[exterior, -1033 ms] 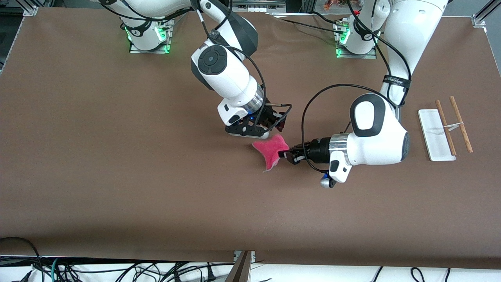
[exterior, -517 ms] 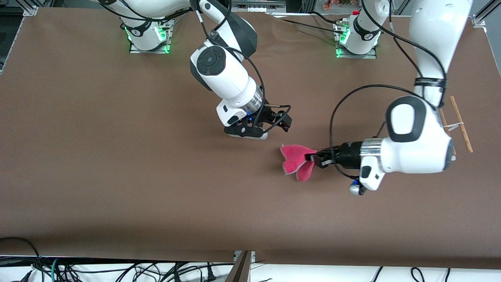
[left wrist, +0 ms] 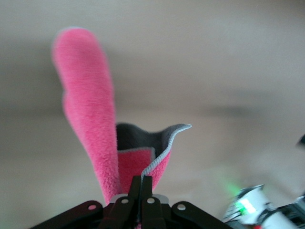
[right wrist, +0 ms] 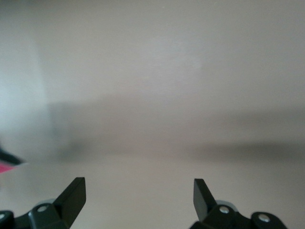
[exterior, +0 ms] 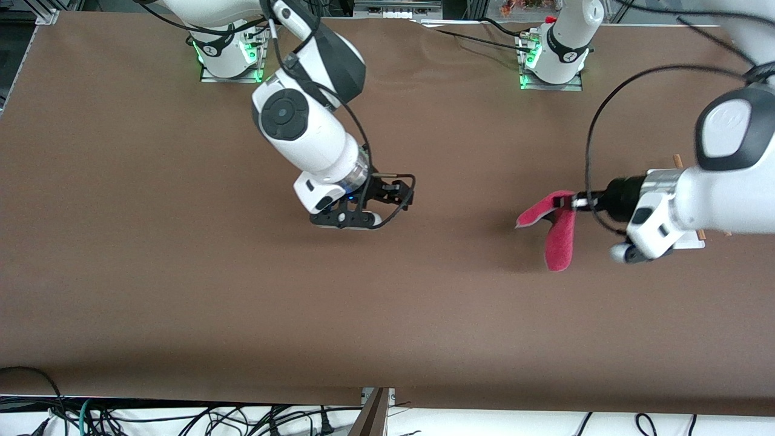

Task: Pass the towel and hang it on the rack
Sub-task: 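Carry the towel with the left gripper over the wooden dowel rack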

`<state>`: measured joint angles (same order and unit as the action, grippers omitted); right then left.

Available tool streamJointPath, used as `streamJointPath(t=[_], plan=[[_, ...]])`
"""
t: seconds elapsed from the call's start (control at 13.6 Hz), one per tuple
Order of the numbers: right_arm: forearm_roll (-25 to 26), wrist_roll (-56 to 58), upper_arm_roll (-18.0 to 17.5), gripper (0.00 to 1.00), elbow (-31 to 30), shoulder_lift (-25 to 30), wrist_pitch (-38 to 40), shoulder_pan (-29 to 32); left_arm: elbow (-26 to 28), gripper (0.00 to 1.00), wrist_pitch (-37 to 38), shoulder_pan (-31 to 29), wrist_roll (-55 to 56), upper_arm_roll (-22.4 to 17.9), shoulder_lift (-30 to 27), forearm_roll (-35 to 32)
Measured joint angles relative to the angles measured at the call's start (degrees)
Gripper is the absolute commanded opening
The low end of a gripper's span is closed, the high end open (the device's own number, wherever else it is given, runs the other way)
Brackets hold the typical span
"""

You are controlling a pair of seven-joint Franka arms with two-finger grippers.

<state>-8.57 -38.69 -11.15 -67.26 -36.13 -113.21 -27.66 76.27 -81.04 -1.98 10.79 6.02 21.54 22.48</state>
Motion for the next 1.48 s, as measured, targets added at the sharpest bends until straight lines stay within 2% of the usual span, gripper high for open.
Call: streamJointPath(t=[0.15,0.3,0.52,0.66,0.81,1.11,1.25,1.48], plan=[[0.4,5.9,0.5,1.0,0.0,0.7,4.5,2.6,5.5,0.0,0.8,-4.6,-10.1,-0.2,-4.8,-5.2],[0.6,12.9,0.9,1.0,0.1,2.0,9.3,6.4,9.8,0.0,0.8,-10.7,-21.7,-0.4,-6.9,-9.1],[0.7,21.6,1.8,1.0,0.2,4.6,17.1,12.6,12.1,0.0,0.3,-18.3,-34.6,-0.5,-6.8,-13.6],[1.3,25.3,3.7,1.0,0.2,6.3,21.7,15.9,12.6,0.0,0.1,-21.7,-39.7,-0.6,-6.5,-14.5],[1.9,29.5,6.7,1.0,0.2,7.5,25.7,18.1,12.6,0.0,0.0,-24.1,-42.2,-0.6,-5.5,-14.6],[4.8,35.5,15.6,1.0,0.2,9.2,32.7,19.1,12.6,0.0,-0.1,-24.6,-42.7,0.0,-4.4,-14.6],[6.2,35.8,17.2,1.0,0.2,10.6,32.9,19.5,12.7,0.0,-0.1,-24.5,-42.7,0.2,-4.1,-14.6],[9.8,35.8,17.3,1.0,0.2,14.1,33.0,19.8,12.7,0.0,-0.2,-25.4,-44.0,0.0,-2.5,-14.6]])
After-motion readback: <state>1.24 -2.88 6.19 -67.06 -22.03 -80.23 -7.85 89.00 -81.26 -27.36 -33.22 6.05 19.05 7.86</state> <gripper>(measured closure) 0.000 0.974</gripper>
